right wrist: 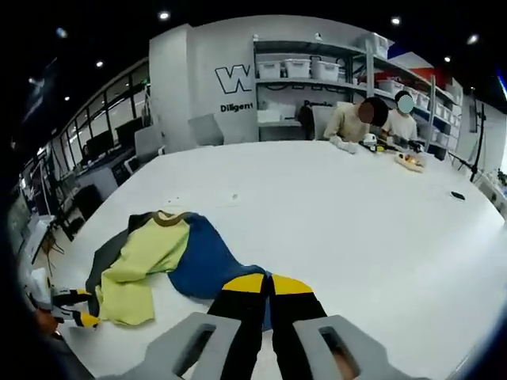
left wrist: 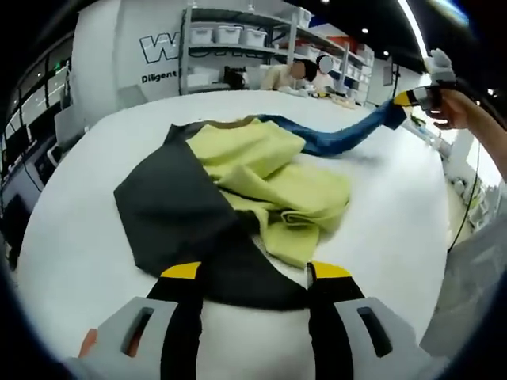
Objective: Fold the garment on the visible template until the final outline fits inside the template.
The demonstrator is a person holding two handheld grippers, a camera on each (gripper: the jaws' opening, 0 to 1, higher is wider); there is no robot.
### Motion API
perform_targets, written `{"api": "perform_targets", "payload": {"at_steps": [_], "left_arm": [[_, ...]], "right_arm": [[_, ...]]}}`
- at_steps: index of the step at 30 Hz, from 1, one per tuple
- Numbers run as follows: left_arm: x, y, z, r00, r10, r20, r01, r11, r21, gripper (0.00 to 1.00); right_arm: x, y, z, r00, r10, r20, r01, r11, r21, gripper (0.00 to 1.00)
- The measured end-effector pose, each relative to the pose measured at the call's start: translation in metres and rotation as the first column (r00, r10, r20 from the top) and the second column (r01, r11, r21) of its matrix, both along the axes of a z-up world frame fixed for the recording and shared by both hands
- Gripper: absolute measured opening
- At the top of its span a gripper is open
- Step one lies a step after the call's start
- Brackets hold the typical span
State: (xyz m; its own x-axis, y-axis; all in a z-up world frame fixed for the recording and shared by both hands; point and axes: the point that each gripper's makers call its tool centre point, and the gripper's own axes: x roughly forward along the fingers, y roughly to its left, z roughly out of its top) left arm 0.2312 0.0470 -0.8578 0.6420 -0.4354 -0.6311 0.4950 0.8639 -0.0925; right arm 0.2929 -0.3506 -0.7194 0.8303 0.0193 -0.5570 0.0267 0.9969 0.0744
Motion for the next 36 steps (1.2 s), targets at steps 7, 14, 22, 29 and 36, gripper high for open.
{"api": "perform_targets", "payload": {"at_steps": [7, 14, 22, 29, 36], "left_arm": [[-0.001, -0.001, -0.002, 1.000, -0.015, 0.015, 0.014, 1.000, 0.017, 0.51], [-0.003, -0.002, -0.003, 0.999, -0.037, 0.030, 0.036, 0.999, 0.041, 0.53], [-0.002, 0.001, -0.003, 0.999, -0.033, 0.030, 0.032, 0.998, 0.045, 0.52], [-0.002, 0.002, -0.004, 0.999, -0.035, 0.033, 0.033, 0.998, 0.047, 0.52], [-0.001, 0.002, -0.005, 0.999, -0.029, 0.032, 0.028, 0.999, 0.042, 0.52]], "right_arm": [[0.007, -0.017, -0.007, 0.999, -0.054, -0.003, 0.054, 0.998, 0.017, 0.00], [0.009, -0.036, -0.020, 0.993, -0.102, -0.061, 0.101, 0.995, -0.023, 0.00], [-0.002, -0.059, -0.052, 0.973, -0.145, -0.179, 0.147, 0.989, 0.000, 0.00], [0.002, -0.072, -0.082, 0.951, -0.152, -0.268, 0.144, 0.988, -0.052, 0.00], [0.019, -0.081, -0.092, 0.956, -0.146, -0.256, 0.123, 0.987, -0.101, 0.00]]}}
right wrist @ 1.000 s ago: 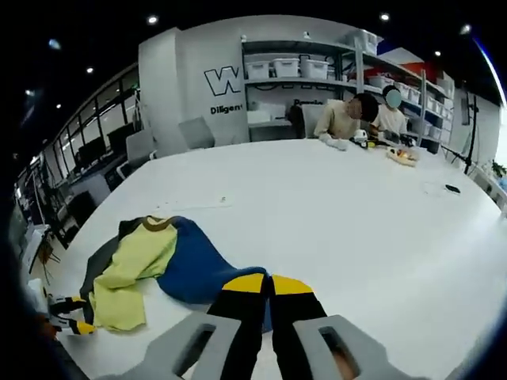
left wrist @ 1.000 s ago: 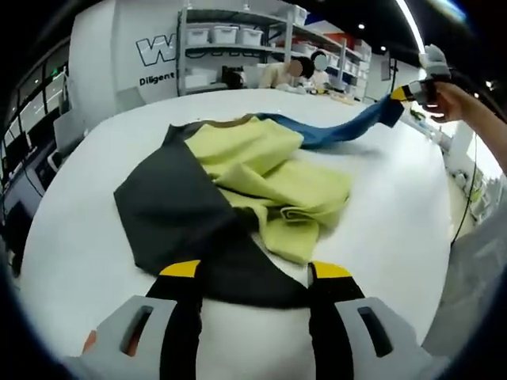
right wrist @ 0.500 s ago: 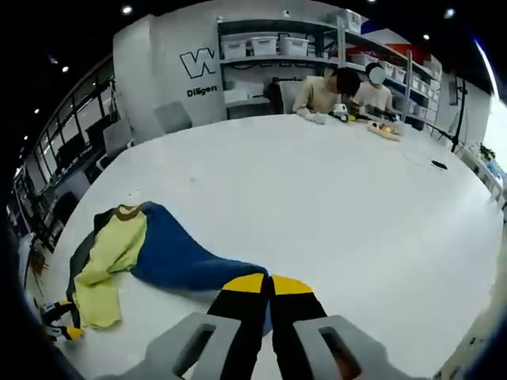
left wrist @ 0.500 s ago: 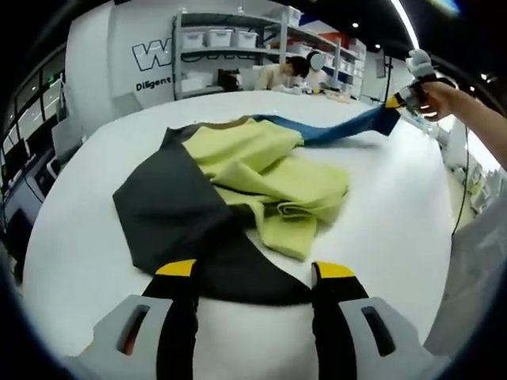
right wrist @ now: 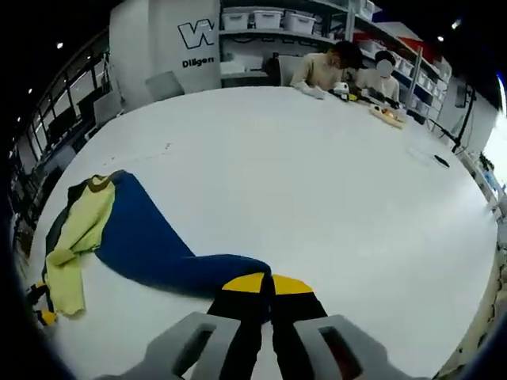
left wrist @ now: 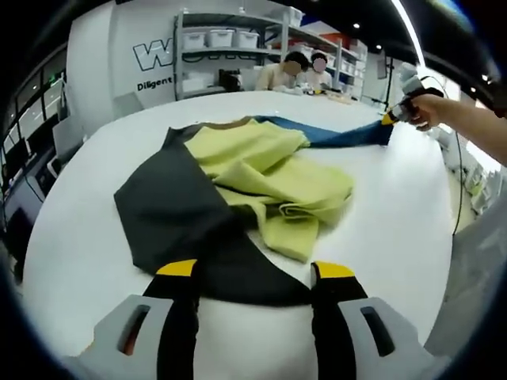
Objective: Fold the garment on the visible template until the final outline fits inside the template.
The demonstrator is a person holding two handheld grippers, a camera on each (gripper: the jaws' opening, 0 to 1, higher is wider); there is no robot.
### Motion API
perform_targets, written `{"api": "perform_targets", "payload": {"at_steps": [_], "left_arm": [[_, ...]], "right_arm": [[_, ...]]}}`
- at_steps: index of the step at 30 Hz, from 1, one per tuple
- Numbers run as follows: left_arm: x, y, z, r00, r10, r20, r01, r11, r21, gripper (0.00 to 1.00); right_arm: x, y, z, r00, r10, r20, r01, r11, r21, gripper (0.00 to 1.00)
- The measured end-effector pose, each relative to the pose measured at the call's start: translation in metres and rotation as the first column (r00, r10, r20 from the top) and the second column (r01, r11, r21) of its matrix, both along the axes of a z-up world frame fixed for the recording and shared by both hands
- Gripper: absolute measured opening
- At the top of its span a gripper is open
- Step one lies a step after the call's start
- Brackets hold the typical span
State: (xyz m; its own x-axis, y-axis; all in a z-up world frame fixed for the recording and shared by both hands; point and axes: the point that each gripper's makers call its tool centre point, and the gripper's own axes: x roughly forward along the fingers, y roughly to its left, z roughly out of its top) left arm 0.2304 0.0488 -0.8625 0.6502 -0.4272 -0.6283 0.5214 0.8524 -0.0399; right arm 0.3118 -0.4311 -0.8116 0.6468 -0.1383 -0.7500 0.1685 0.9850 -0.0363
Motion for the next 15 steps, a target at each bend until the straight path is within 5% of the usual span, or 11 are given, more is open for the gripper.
{"api": "perform_targets", "payload": {"at_steps": [6, 10, 15], "left_arm": [[0.000, 0.000, 0.000, 1.000, 0.004, -0.001, -0.004, 1.000, -0.002, 0.52], [0.001, 0.000, 0.000, 1.000, 0.003, 0.000, -0.003, 1.000, 0.000, 0.52], [0.001, 0.000, 0.000, 1.000, 0.004, -0.001, -0.004, 1.000, 0.002, 0.52]], "right_arm": [[0.004, -0.013, -0.002, 1.000, -0.020, 0.012, 0.021, 0.998, -0.051, 0.00], [0.002, -0.026, 0.010, 0.998, -0.036, 0.056, 0.042, 0.991, -0.124, 0.00], [-0.004, -0.032, 0.025, 0.992, -0.040, 0.120, 0.056, 0.990, -0.132, 0.00]]}}
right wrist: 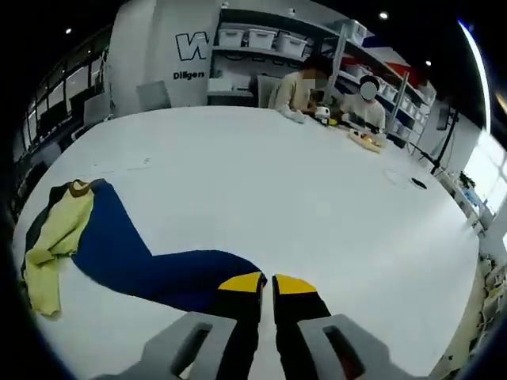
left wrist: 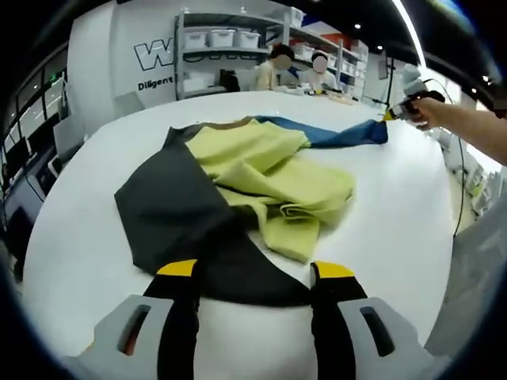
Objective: Fold the garment on the visible template until the final outline fits inside the template.
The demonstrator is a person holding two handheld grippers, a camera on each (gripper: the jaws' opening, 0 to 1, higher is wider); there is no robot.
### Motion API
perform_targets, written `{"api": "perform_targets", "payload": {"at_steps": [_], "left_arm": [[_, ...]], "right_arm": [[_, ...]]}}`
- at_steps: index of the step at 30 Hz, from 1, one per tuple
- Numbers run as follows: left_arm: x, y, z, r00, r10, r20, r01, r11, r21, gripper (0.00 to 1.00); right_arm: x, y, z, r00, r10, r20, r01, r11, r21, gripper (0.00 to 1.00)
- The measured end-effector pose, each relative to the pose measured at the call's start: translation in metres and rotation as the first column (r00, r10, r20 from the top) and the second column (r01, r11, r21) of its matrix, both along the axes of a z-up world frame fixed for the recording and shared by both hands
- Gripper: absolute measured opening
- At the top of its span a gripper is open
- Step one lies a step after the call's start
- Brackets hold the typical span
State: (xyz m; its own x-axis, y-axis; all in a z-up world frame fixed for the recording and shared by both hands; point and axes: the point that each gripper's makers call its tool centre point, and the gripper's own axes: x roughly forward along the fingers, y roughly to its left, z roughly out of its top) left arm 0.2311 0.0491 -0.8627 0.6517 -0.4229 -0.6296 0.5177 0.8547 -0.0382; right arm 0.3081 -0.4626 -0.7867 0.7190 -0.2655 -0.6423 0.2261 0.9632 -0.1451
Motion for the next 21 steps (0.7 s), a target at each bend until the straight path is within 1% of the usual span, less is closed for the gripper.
{"api": "perform_targets", "payload": {"at_steps": [1, 2, 3, 5, 8, 9, 12, 15, 17, 21], "left_arm": [[0.000, 0.000, 0.000, 1.000, 0.000, 0.000, 0.000, 1.000, 0.000, 0.52], [0.000, 0.000, 0.000, 1.000, 0.000, 0.000, 0.000, 1.000, 0.001, 0.52], [0.000, 0.000, 0.000, 1.000, -0.001, 0.000, 0.001, 1.000, 0.001, 0.52], [0.000, 0.000, 0.000, 1.000, 0.000, -0.001, 0.000, 1.000, 0.000, 0.52], [0.000, 0.000, 0.000, 1.000, 0.002, -0.002, -0.002, 1.000, -0.002, 0.52], [0.000, 0.000, 0.000, 1.000, 0.002, -0.002, -0.002, 1.000, -0.002, 0.52], [0.000, -0.001, 0.000, 1.000, 0.000, -0.001, 0.000, 1.000, -0.002, 0.52], [0.000, -0.001, 0.000, 1.000, -0.001, -0.001, 0.001, 1.000, -0.001, 0.52], [0.000, -0.001, 0.000, 1.000, -0.002, -0.001, 0.002, 1.000, -0.001, 0.51], [0.000, 0.000, 0.001, 1.000, 0.002, -0.003, -0.002, 1.000, -0.004, 0.50]], "right_arm": [[-0.001, 0.001, 0.002, 1.000, 0.003, 0.014, -0.004, 1.000, 0.011, 0.00], [-0.003, 0.004, 0.000, 1.000, 0.010, 0.022, -0.011, 0.999, 0.044, 0.00], [-0.007, 0.008, -0.005, 1.000, 0.024, 0.010, -0.024, 0.997, 0.070, 0.00], [-0.012, 0.009, -0.011, 0.999, 0.039, -0.004, -0.039, 0.997, 0.068, 0.00], [-0.020, 0.020, -0.032, 0.994, 0.091, -0.058, -0.084, 0.989, 0.118, 0.00], [-0.020, 0.023, -0.035, 0.993, 0.104, -0.057, -0.096, 0.987, 0.130, 0.00], [-0.021, 0.027, -0.050, 0.990, 0.110, -0.090, -0.098, 0.986, 0.136, 0.00], [-0.019, 0.027, -0.053, 0.992, 0.091, -0.092, -0.078, 0.987, 0.141, 0.01], [-0.016, 0.029, -0.054, 0.993, 0.083, -0.087, -0.068, 0.984, 0.164, 0.03], [-0.009, 0.025, -0.061, 0.994, 0.048, -0.096, -0.030, 0.983, 0.181, 0.04]]}}
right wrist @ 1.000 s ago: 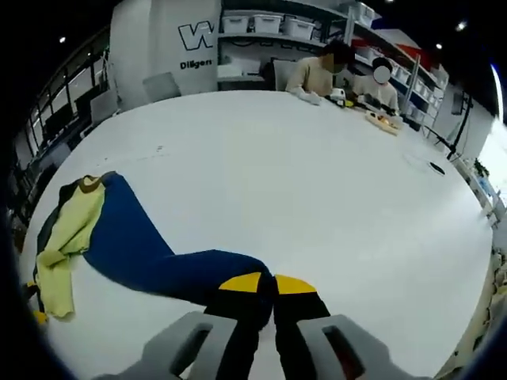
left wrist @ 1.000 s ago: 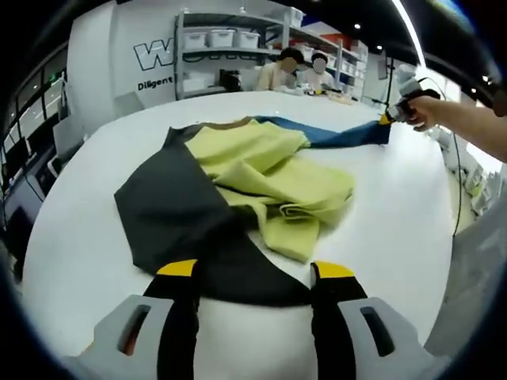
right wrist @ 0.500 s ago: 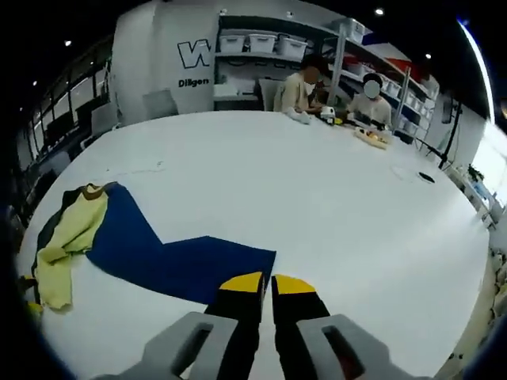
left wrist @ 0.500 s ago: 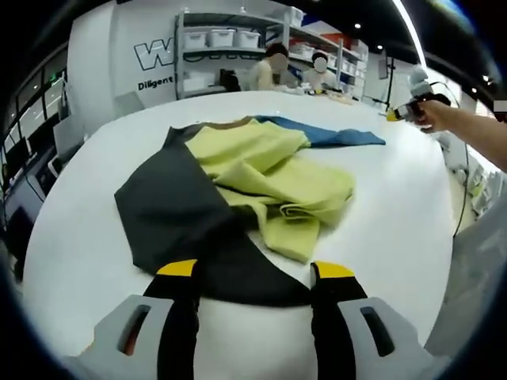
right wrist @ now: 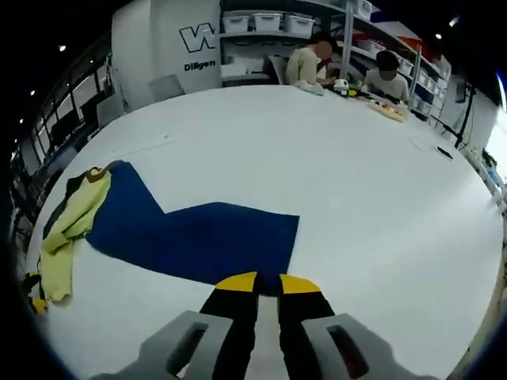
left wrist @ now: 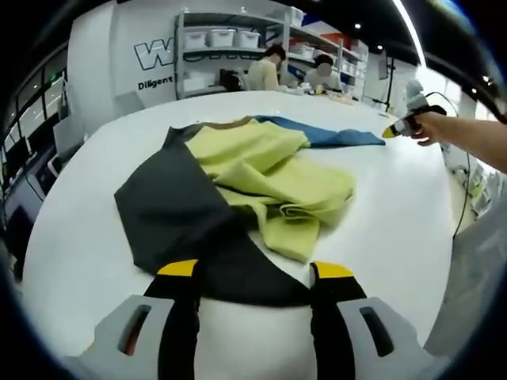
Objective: Fold the garment on the visible template until the final outline fits inside the template.
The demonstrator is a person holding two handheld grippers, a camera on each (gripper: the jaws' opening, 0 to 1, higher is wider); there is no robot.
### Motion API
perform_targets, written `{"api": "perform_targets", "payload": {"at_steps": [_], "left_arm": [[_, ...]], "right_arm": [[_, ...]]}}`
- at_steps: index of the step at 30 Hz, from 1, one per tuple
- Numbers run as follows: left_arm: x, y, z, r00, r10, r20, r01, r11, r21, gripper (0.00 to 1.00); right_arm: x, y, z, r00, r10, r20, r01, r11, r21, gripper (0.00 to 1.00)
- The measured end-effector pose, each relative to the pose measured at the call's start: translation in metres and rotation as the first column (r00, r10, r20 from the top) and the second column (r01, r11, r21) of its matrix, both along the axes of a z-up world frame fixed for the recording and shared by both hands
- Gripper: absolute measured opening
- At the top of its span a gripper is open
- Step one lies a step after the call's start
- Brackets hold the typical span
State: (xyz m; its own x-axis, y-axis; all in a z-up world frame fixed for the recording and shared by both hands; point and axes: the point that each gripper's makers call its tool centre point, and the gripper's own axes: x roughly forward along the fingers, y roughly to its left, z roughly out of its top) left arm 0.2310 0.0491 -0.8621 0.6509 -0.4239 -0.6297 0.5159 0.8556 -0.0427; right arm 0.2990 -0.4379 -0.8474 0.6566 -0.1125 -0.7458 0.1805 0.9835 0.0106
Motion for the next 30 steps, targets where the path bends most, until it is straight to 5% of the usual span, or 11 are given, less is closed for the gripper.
{"api": "perform_targets", "payload": {"at_steps": [9, 20, 30], "left_arm": [[0.001, 0.001, 0.000, 1.000, 0.004, 0.000, -0.004, 1.000, -0.003, 0.49], [0.002, 0.001, 0.000, 1.000, 0.004, 0.006, -0.004, 1.000, 0.000, 0.48], [0.001, 0.000, 0.000, 1.000, 0.004, -0.004, -0.004, 1.000, 0.000, 0.49]], "right_arm": [[0.004, 0.004, -0.016, 0.999, -0.015, -0.046, 0.016, 1.000, 0.019, 0.06], [-0.001, 0.005, -0.014, 0.999, 0.003, -0.037, -0.004, 1.000, -0.017, 0.00], [-0.022, 0.004, 0.029, 0.997, -0.011, 0.074, 0.013, 0.999, -0.030, 0.00]]}}
